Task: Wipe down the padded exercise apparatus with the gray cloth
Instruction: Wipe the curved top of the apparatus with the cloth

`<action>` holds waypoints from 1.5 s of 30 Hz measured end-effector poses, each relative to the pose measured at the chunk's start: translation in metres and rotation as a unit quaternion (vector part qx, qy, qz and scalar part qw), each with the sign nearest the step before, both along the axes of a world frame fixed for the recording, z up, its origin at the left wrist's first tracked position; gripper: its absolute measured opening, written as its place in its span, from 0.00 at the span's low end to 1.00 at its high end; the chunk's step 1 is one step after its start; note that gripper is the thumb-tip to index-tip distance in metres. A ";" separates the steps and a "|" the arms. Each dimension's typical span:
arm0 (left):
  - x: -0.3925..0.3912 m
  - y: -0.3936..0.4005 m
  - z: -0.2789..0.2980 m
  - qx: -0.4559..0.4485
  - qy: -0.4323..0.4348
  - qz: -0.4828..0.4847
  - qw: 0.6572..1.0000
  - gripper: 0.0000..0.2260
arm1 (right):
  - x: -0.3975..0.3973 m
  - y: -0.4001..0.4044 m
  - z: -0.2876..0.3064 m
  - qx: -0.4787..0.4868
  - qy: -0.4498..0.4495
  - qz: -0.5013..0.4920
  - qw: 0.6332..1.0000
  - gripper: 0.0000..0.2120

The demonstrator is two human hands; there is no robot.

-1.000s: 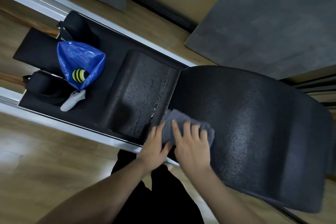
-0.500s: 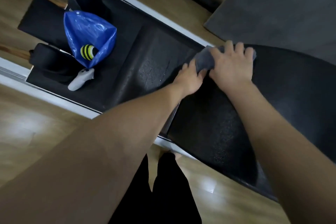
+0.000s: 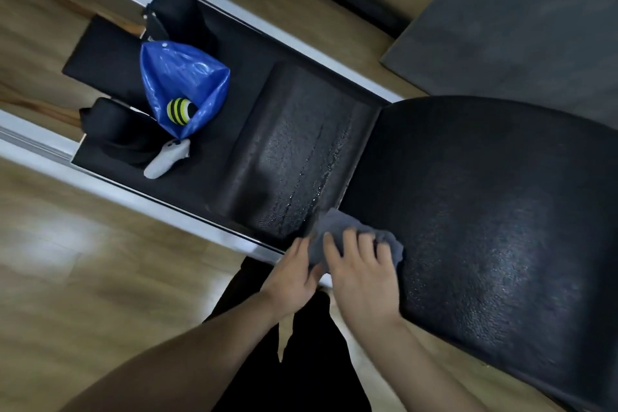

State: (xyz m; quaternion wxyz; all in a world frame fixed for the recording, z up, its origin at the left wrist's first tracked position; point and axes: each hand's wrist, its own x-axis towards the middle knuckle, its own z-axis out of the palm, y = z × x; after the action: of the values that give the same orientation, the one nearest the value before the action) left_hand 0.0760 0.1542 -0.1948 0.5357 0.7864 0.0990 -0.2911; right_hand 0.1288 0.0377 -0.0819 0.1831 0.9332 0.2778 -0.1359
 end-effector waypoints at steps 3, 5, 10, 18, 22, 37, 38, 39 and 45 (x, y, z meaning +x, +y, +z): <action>0.043 -0.008 -0.001 0.000 -0.013 0.028 1.000 0.29 | 0.052 -0.006 0.004 0.010 -0.028 0.010 1.000 0.14; 0.093 -0.018 0.007 0.011 -0.027 0.046 0.999 0.28 | 0.100 -0.014 0.008 -0.007 -0.051 -0.001 0.999 0.12; 0.207 -0.044 0.057 0.068 -0.043 -0.003 0.997 0.31 | 0.179 -0.046 0.034 -0.017 -0.093 -0.095 0.991 0.24; 0.111 -0.045 0.091 0.121 -0.116 -0.052 0.984 0.29 | 0.064 -0.064 0.060 0.066 -0.154 -0.113 0.979 0.27; 0.032 -0.051 0.106 0.103 -0.143 -0.056 0.983 0.32 | -0.017 -0.075 0.072 0.094 -0.121 -0.174 0.973 0.29; 0.238 -0.181 0.193 0.243 -0.238 -0.134 0.931 0.31 | 0.150 -0.206 0.115 0.176 -0.196 -0.294 0.919 0.29; 0.239 -0.184 0.193 0.252 -0.236 -0.128 0.930 0.31 | 0.152 -0.206 0.115 0.182 -0.195 -0.298 0.917 0.29; 0.234 -0.184 0.192 0.255 -0.239 -0.121 0.929 0.31 | 0.147 -0.206 0.114 0.184 -0.197 -0.296 0.916 0.28; 0.122 -0.156 0.173 0.183 -0.292 -0.095 0.934 0.32 | 0.036 -0.199 0.104 0.228 -0.188 -0.296 0.908 0.31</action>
State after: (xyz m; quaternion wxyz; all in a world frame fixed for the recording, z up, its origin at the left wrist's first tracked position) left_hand 0.1978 -0.0023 -0.0215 0.3573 0.9270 -0.0852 -0.0754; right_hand 0.1651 -0.1614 0.0220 -0.0345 0.9972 -0.0273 0.0609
